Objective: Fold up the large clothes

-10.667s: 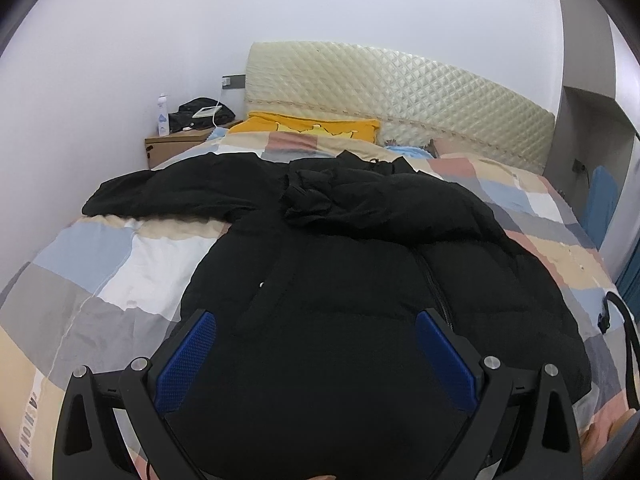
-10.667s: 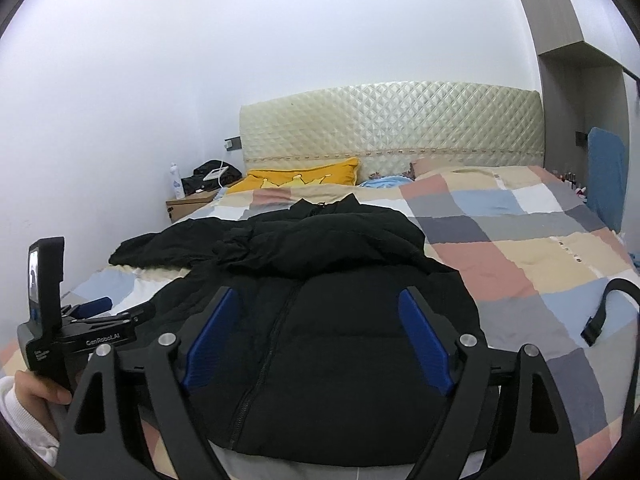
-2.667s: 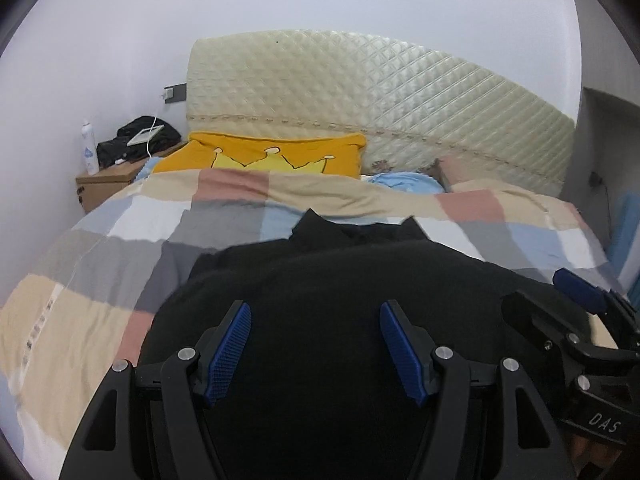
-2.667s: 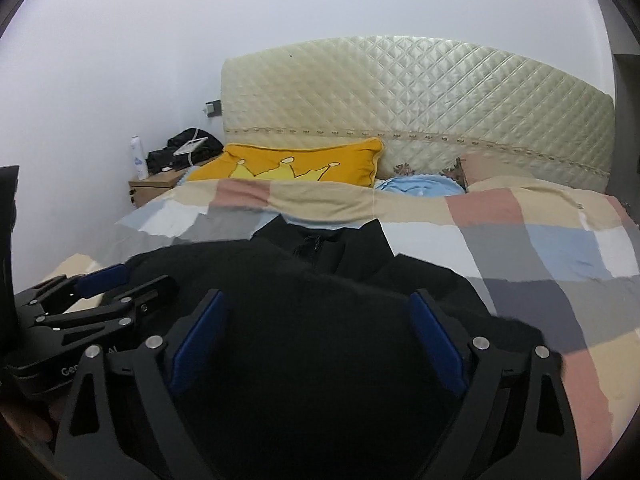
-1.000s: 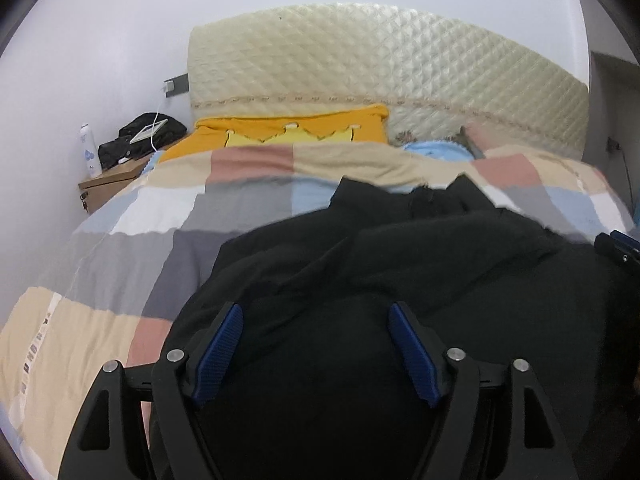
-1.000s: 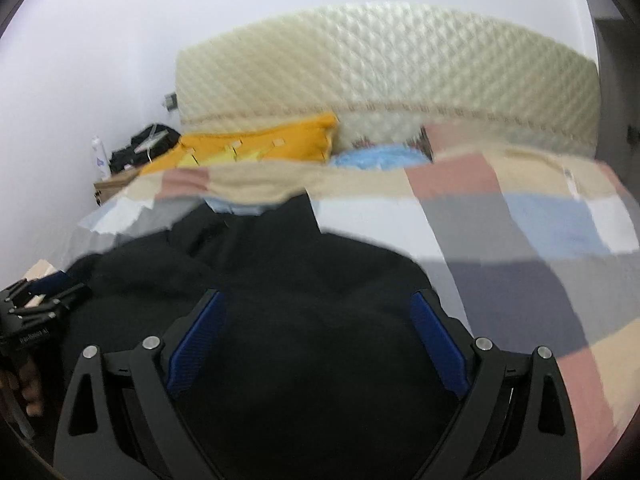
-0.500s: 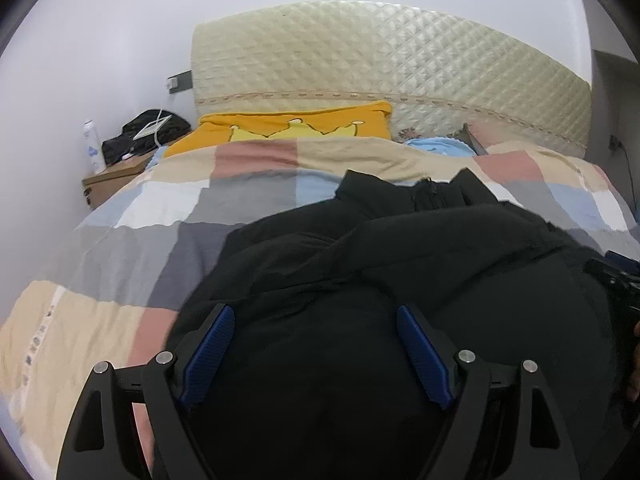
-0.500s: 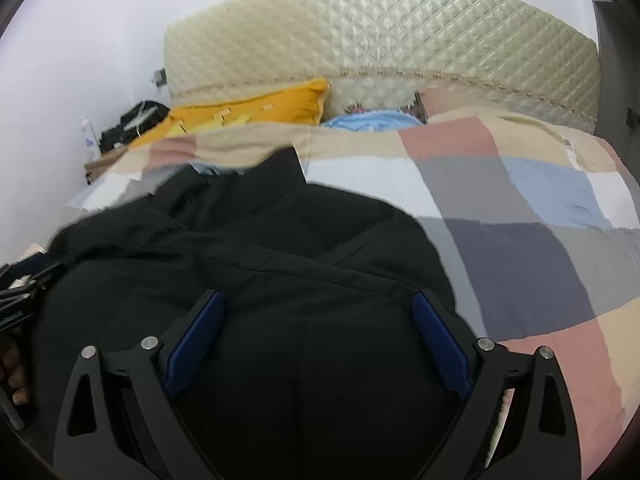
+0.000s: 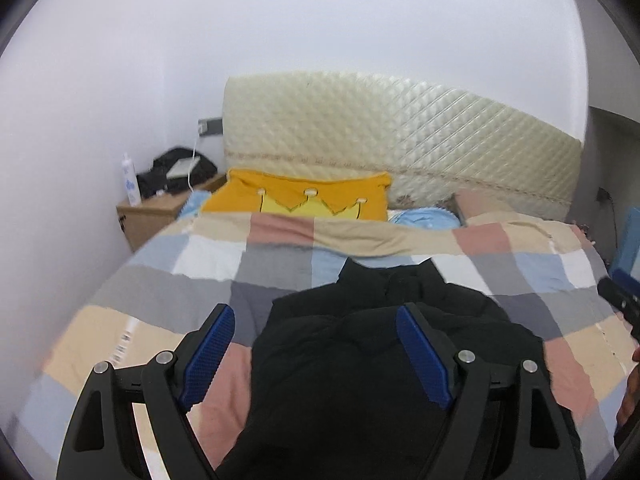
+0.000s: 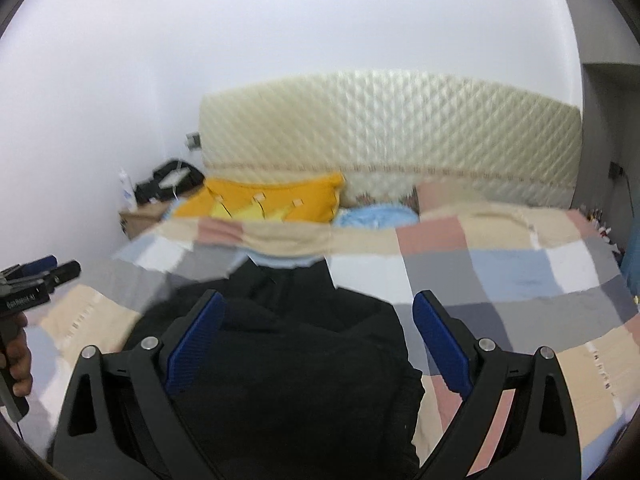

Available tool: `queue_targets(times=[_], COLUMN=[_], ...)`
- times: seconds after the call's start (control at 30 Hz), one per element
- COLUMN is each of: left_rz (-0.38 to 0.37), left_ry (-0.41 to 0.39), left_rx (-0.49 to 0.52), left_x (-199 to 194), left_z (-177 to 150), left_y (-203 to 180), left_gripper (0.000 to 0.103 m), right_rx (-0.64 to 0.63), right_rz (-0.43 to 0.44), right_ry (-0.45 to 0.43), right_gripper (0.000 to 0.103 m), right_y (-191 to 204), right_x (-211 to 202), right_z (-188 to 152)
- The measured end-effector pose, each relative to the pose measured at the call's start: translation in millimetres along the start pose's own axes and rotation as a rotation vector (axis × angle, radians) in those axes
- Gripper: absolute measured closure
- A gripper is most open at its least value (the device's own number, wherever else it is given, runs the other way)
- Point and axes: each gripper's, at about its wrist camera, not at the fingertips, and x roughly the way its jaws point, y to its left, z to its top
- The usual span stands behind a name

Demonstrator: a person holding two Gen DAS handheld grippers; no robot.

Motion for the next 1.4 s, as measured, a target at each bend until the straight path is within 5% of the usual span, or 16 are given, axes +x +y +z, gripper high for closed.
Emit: queue_targets(times=[0.27, 0.6, 1.07, 1.4], left_rz=[-0.028, -0.080, -0.129, -0.132], left_ry=[-0.078, -0.114, -0.101, -0.030], left_rx=[-0.002, -0.025, -0.001, -0.100], left_x=[-122, -216, -250, -208], left_z=[2, -48, -167, -218], left_y=[-7, -12, -18, 18], left_gripper=[0.020, 0.020, 0.020, 0.020], right_rx=[0.016, -0.002, -0.038, -0.034], right_rz=[0.044, 0.087, 0.145, 0.140], right_ry=[-0.073, -0.111, -0.057, 0.014], right_gripper=[0.007, 0.007, 0.007, 0.007], right_y=[29, 49, 58, 41], right_x=[-108, -198, -239, -225], right_z=[15, -27, -147, -190])
